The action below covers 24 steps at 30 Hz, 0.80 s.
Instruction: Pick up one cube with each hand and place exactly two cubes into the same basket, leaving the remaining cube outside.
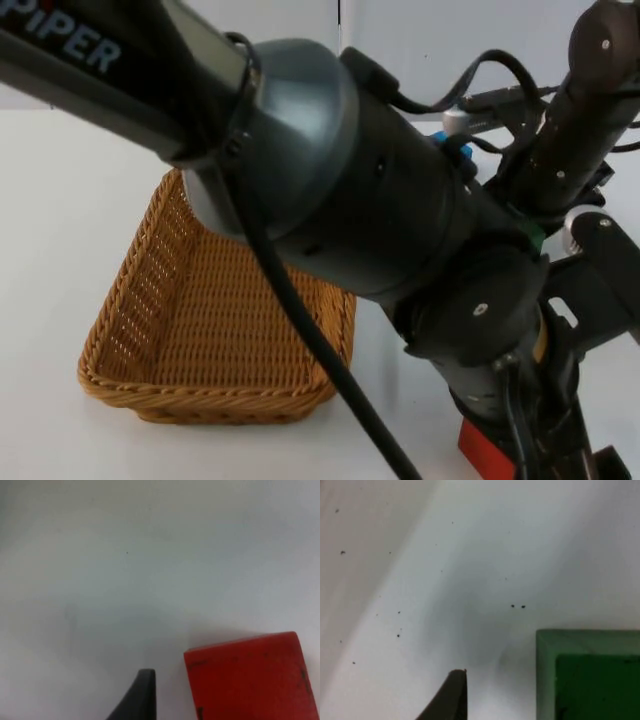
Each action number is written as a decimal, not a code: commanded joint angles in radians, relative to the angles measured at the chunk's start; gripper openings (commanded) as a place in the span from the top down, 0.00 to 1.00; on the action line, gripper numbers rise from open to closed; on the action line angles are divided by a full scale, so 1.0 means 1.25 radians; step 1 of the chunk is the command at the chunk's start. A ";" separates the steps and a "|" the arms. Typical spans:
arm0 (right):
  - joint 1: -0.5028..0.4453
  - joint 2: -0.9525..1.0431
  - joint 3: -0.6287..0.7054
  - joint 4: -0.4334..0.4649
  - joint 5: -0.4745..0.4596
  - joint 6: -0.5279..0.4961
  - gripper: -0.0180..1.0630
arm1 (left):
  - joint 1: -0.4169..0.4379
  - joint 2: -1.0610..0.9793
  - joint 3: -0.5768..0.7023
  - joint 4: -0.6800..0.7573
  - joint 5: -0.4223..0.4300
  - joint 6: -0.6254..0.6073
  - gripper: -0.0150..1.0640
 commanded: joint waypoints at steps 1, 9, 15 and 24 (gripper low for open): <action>-0.001 -0.003 -0.005 -0.004 0.001 -0.007 0.01 | 0.003 0.003 -0.004 -0.008 -0.010 -0.004 0.10; -0.001 -0.003 -0.005 -0.006 0.015 -0.016 0.01 | 0.043 0.032 -0.004 -0.014 -0.018 0.009 0.10; -0.001 -0.003 -0.005 -0.013 0.007 -0.016 0.01 | 0.039 0.052 -0.004 -0.126 -0.043 0.116 0.11; -0.001 -0.003 -0.005 -0.013 0.005 -0.016 0.01 | 0.039 0.052 -0.004 -0.144 -0.062 0.125 0.12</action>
